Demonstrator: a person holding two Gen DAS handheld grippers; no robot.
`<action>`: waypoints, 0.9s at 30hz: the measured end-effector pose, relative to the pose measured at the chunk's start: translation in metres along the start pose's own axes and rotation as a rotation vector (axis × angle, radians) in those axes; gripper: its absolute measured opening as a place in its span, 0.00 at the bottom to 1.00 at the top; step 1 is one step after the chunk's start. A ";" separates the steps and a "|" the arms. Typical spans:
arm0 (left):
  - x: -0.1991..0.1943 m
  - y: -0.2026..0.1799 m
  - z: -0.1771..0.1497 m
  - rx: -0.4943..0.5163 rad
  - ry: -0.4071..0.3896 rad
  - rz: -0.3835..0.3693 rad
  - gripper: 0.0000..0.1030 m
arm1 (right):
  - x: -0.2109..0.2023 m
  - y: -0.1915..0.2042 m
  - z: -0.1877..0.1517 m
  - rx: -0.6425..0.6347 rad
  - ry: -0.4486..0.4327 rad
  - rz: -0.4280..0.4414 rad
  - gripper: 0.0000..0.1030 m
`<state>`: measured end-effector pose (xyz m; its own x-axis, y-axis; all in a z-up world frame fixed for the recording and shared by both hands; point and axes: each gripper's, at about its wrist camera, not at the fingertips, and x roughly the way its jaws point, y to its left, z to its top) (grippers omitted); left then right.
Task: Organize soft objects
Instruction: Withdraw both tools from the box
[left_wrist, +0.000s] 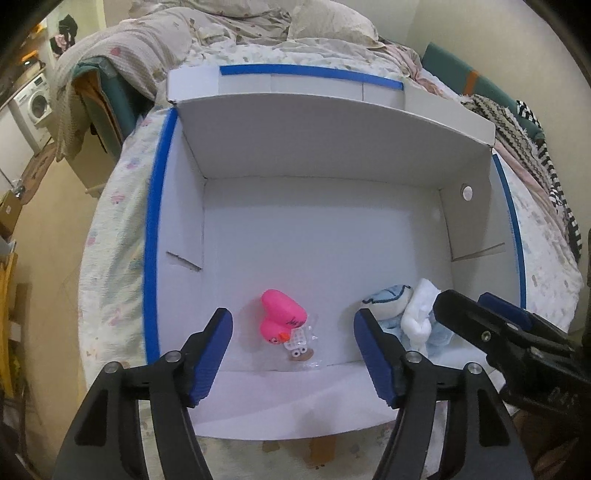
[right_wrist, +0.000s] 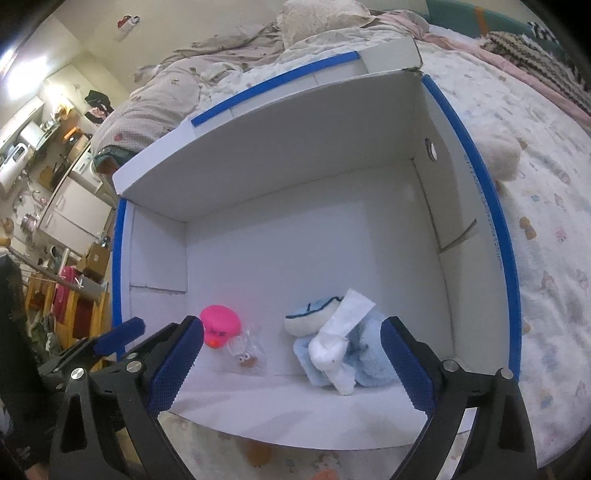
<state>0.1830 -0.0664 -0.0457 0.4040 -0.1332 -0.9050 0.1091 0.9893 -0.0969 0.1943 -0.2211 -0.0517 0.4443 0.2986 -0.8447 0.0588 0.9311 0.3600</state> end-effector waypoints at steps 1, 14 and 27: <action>-0.002 0.001 -0.001 -0.002 -0.004 0.008 0.64 | 0.000 0.000 0.000 -0.002 0.002 -0.005 1.00; -0.032 0.027 -0.012 -0.054 -0.054 0.003 0.64 | -0.003 -0.004 -0.016 -0.021 0.031 0.007 1.00; -0.061 0.060 -0.034 -0.122 -0.062 -0.003 0.64 | -0.028 -0.010 -0.044 0.009 0.060 0.083 1.00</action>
<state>0.1338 0.0029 -0.0109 0.4593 -0.1355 -0.8779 0.0003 0.9883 -0.1524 0.1416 -0.2295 -0.0489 0.3939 0.3865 -0.8340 0.0320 0.9010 0.4327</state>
